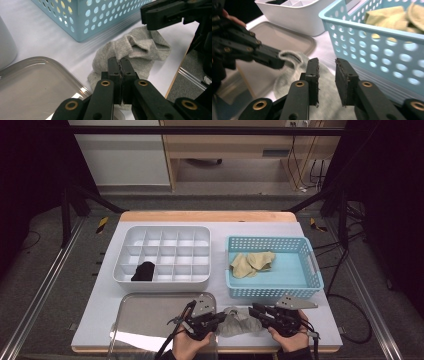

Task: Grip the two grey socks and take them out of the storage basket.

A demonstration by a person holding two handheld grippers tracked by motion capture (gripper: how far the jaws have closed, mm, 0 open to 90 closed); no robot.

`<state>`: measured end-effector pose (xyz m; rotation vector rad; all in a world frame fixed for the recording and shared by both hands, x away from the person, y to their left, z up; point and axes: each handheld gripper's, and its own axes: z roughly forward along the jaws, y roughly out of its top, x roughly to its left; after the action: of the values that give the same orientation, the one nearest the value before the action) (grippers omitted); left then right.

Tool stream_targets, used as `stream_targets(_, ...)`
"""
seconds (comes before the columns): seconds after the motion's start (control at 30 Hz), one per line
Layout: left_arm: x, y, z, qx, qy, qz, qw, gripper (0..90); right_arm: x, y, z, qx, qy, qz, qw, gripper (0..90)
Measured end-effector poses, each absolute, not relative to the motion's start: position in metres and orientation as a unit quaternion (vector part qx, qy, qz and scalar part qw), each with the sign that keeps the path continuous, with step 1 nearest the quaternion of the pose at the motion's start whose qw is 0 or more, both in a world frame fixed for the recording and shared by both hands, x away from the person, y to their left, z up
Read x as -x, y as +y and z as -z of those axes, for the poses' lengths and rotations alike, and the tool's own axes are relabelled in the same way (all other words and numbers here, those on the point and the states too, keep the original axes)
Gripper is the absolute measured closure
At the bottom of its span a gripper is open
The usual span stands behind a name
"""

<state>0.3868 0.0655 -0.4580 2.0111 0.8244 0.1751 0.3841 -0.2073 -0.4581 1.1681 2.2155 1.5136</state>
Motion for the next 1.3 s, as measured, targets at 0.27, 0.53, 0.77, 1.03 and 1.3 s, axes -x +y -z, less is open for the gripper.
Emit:
stream_targets(0.27,-0.388,0.067,0.458,-0.814,0.339,-0.071,0.466,88.5,-0.363,-0.209,0.471,-0.376,0.773,-0.496,0.126,62.7)
stream_targets(0.53,-0.388,0.068,0.459,-0.811,0.346,-0.064,0.467,88.4,-0.351,-0.196,0.477,-0.354,0.788,-0.489,0.119,54.6)
stream_targets(0.77,-0.388,0.069,0.458,-0.809,0.344,-0.063,0.472,88.4,-0.354,-0.196,0.485,-0.365,0.794,-0.472,0.115,81.4)
stream_targets(1.03,-0.386,0.069,0.457,-0.807,0.345,-0.055,0.476,88.4,-0.353,-0.208,0.473,-0.377,0.777,-0.493,0.105,90.0)
stream_targets(1.3,-0.380,0.066,0.455,-0.814,0.337,-0.025,0.473,88.3,-0.359,-0.220,0.458,-0.402,0.753,-0.510,0.106,90.0)
